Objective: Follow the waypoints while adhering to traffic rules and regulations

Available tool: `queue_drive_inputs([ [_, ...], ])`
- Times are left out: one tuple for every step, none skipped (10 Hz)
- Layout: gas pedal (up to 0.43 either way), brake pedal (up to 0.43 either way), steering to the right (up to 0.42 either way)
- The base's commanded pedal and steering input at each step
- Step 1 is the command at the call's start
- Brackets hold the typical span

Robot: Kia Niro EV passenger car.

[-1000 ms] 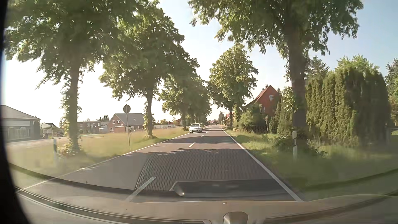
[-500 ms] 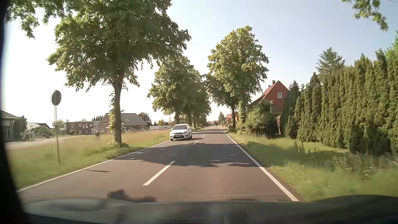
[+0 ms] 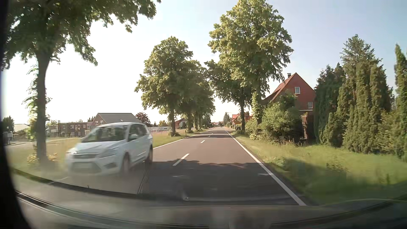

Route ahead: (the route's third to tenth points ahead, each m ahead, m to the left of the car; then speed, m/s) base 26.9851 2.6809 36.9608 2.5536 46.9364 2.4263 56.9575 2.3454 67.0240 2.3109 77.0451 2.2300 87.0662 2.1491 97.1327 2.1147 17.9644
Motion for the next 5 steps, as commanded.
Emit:
queue_drive_inputs([
  [0.000, 0.006, 0.002],
  [0.000, 0.006, 0.002],
  [0.000, 0.006, 0.002],
  [0.000, 0.006, 0.002],
  [0.000, 0.006, 0.002],
])
